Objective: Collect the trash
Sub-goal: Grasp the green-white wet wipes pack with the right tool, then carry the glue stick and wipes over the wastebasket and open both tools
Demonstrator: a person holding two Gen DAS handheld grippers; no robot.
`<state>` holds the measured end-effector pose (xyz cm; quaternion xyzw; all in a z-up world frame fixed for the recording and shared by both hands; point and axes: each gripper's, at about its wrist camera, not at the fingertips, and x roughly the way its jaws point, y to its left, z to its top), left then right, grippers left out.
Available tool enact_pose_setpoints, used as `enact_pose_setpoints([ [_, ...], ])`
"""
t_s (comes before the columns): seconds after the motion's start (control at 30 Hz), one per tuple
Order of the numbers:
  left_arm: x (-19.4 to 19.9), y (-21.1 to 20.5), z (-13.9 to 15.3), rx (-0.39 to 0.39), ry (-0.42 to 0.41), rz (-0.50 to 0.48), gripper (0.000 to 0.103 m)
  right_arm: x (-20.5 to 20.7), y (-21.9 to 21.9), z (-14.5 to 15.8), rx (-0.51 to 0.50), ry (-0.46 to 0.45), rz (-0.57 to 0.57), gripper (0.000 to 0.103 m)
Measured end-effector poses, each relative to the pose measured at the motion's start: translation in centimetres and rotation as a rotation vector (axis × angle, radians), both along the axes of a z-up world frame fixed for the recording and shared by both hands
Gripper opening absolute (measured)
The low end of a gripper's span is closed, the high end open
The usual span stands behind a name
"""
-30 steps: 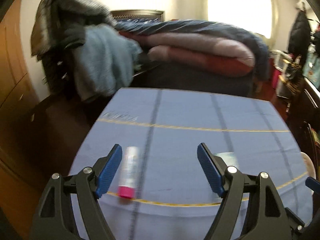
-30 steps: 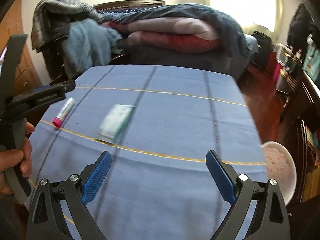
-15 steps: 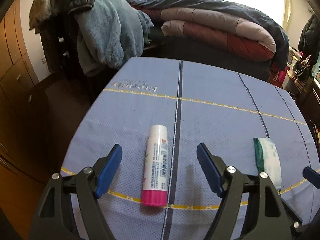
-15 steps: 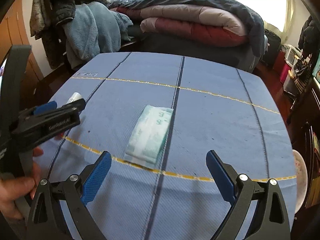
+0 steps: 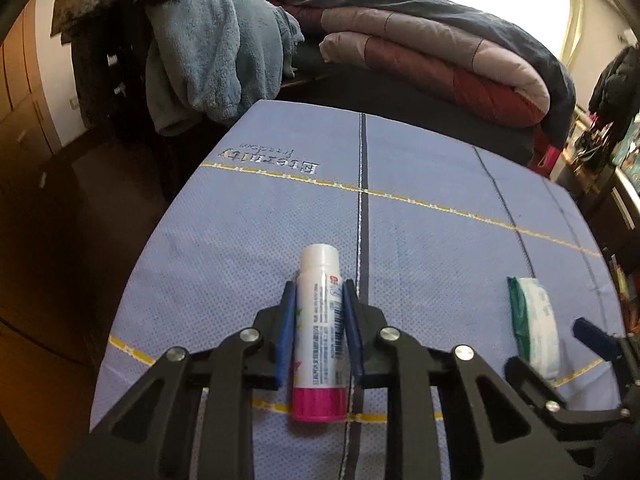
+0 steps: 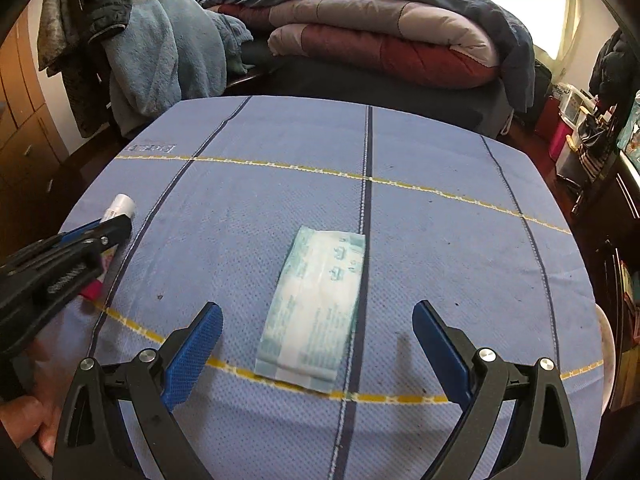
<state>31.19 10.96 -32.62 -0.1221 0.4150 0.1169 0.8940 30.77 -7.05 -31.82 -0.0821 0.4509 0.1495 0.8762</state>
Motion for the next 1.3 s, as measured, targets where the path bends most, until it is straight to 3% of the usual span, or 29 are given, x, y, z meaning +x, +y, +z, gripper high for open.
enact_pose_setpoints([
  [0.07,-0.3,0.5,0.1,-0.013,-0.004,0.007,0.024,0.2,0.2,-0.3,-0.009,0.007,-0.005,0.095],
  [0.2,-1.1,1.0,0.9,-0.017,-0.025,0.017,0.024,0.6,0.0,-0.5,0.029,0.033,-0.014,0.082],
  [0.23,-1.2,1.0,1.2,-0.014,-0.03,0.018,0.024,0.5,0.1,-0.4,0.031,0.029,-0.013,0.077],
  [0.33,-1.5,0.9,1.8,-0.009,-0.039,0.018,0.024,0.3,0.1,-0.1,0.039,0.03,0.004,0.047],
  [0.4,-1.6,0.7,2.2,-0.008,-0.044,0.014,0.024,0.3,-0.1,0.0,0.057,0.045,0.014,0.043],
  [0.77,-2.5,-2.7,4.8,0.007,-0.082,-0.039,0.024,-1.7,-4.8,2.5,0.141,0.013,0.0,0.042],
  [1.03,-2.7,-7.6,7.2,-0.041,-0.137,-0.16,0.024,-3.3,-10.2,4.1,0.19,-0.023,-0.062,0.042],
  [1.3,-2.7,-14.2,9.1,-0.039,-0.171,-0.279,0.024,-4.8,-16.4,4.8,0.23,-0.047,-0.14,0.042],
])
